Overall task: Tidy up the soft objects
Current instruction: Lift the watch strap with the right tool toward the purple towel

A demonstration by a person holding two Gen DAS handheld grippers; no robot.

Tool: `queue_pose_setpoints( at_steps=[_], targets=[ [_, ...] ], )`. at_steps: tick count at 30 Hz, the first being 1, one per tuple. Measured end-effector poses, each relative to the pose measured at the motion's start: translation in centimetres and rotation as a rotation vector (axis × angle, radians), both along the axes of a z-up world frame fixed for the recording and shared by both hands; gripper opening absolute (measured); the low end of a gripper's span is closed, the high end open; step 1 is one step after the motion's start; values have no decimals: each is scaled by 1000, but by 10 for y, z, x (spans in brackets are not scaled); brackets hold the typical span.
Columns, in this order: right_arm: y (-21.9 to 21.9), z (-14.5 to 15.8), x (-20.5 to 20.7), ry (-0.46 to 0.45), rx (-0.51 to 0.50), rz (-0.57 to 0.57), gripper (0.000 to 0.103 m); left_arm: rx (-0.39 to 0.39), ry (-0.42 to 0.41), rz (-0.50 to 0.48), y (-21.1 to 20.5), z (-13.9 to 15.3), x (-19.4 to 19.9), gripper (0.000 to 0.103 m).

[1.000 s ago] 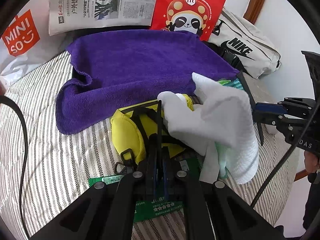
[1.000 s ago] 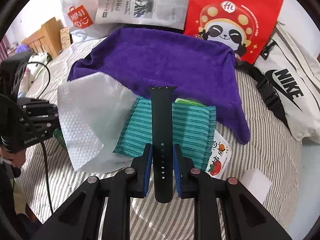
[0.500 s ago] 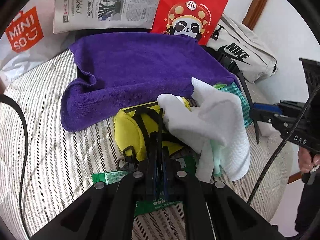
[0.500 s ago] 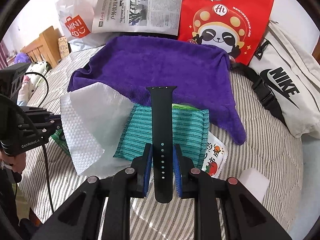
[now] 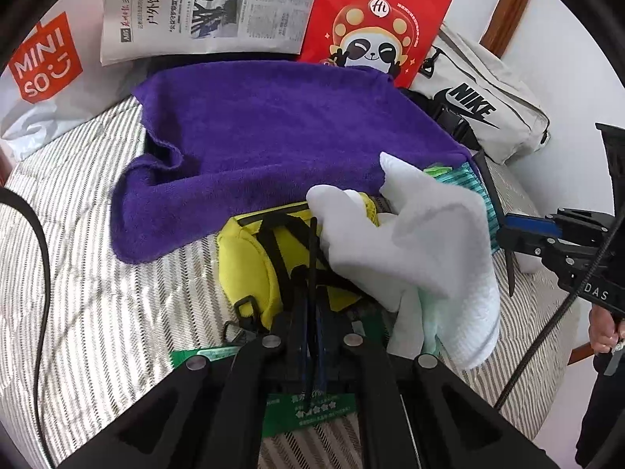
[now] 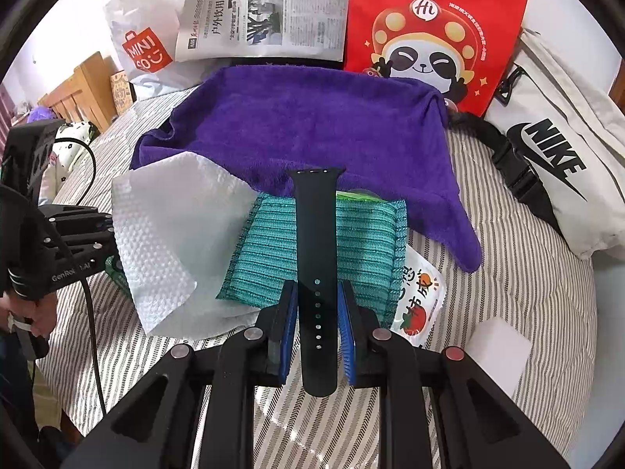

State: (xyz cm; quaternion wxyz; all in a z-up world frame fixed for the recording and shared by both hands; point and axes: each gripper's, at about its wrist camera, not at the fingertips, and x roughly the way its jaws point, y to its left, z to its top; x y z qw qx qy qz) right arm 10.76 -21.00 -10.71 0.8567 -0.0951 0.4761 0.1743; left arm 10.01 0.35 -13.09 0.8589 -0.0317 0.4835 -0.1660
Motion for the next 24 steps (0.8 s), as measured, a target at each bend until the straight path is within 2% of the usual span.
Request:
queue_pose_setpoints(
  at_steps=[12,24],
  targets=[
    [1,10,0,-18,58,2,20,-2,-48,27,19,30,-9,4],
    [-3,22,28,-28,76,-21,20,-5,-78,34,25,52,12,4]
  ],
)
